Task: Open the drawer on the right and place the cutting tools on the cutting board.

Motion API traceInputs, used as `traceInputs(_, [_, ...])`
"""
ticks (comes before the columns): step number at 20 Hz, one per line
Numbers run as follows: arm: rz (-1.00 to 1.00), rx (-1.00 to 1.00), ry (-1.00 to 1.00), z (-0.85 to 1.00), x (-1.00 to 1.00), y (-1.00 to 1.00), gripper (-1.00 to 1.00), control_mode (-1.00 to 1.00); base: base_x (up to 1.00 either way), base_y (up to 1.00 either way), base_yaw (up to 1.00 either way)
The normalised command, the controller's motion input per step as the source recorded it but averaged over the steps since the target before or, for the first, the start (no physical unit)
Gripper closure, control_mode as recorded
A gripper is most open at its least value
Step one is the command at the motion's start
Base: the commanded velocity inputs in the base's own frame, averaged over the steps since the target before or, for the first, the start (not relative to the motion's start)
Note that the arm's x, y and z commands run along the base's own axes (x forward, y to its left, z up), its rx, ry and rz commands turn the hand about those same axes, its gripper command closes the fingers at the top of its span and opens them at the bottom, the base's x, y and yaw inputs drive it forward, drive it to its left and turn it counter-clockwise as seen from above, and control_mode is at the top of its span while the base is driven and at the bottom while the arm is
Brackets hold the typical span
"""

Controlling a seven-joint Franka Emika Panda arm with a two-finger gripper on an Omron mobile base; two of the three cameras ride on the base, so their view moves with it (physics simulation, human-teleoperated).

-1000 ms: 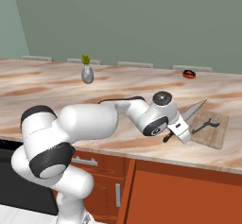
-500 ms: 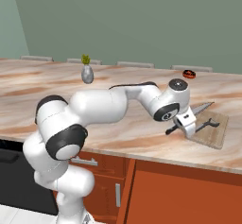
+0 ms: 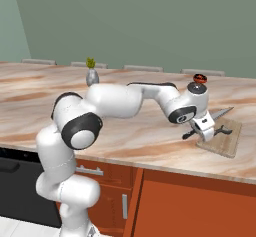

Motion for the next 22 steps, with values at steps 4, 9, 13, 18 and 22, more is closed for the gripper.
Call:
traceInputs(4, [0.00,0.01,0.00,-0.16,0.18,-0.33,1.00,-1.00,0.00,0.00,0.00])
traceInputs(9, [0.00,0.00,0.00,-0.14,0.18,-0.28,1.00,-1.00,0.00,0.00,0.00])
traceInputs(13, [0.00,0.00,0.00,-0.10,0.20,-0.23,1.00,-1.00,0.00,0.00,0.00])
traceInputs(18, [0.00,0.00,0.00,-0.01,0.05,-0.03,1.00,-1.00,0.00,0.00,0.00])
traceInputs(22, [0.00,0.00,0.00,-0.12,0.17,0.00,1.00,-1.00,0.00,0.00,0.00])
